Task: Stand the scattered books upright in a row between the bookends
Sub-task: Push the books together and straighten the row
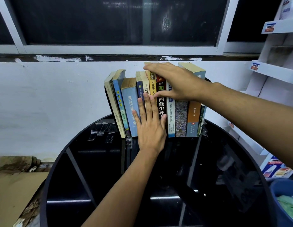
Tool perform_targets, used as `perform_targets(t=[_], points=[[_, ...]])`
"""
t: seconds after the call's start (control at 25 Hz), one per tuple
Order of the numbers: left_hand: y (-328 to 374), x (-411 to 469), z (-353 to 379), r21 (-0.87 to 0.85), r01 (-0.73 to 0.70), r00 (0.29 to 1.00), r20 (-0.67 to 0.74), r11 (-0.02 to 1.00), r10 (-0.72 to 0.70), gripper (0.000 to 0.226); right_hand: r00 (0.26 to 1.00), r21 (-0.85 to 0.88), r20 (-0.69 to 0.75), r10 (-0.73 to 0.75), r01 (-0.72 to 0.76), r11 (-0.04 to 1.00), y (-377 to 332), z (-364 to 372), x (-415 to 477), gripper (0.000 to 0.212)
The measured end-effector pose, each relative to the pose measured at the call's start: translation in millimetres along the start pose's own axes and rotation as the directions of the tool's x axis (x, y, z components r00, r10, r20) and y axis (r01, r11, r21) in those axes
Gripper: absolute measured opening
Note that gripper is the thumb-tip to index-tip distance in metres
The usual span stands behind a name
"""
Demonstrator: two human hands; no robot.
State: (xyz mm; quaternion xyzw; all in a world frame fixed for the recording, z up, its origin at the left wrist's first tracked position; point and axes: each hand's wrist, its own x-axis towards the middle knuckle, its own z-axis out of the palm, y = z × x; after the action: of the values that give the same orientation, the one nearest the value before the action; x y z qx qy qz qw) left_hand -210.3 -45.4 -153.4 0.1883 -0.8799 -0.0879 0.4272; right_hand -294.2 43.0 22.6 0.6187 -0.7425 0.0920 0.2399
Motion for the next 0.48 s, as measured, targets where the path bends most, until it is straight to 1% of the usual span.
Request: perform_targets(t=[0.12, 0.48], points=[[-0.1, 1.0, 1.3, 0.010, 0.016, 1.000, -0.005, 1.000, -0.016, 0.070, 1.000, -0.007, -0.019, 0.018, -0.018, 1.000, -2.8, 1.1, 0.4, 0.088], [2.8, 1.9, -2.5, 0.015, 0.028, 0.999, 0.020, 0.999, -0.028, 0.071, 0.997, -0.010, -0.040, 0.072, -0.072, 0.997, -8.4, 3.7, 3.3, 0.089]])
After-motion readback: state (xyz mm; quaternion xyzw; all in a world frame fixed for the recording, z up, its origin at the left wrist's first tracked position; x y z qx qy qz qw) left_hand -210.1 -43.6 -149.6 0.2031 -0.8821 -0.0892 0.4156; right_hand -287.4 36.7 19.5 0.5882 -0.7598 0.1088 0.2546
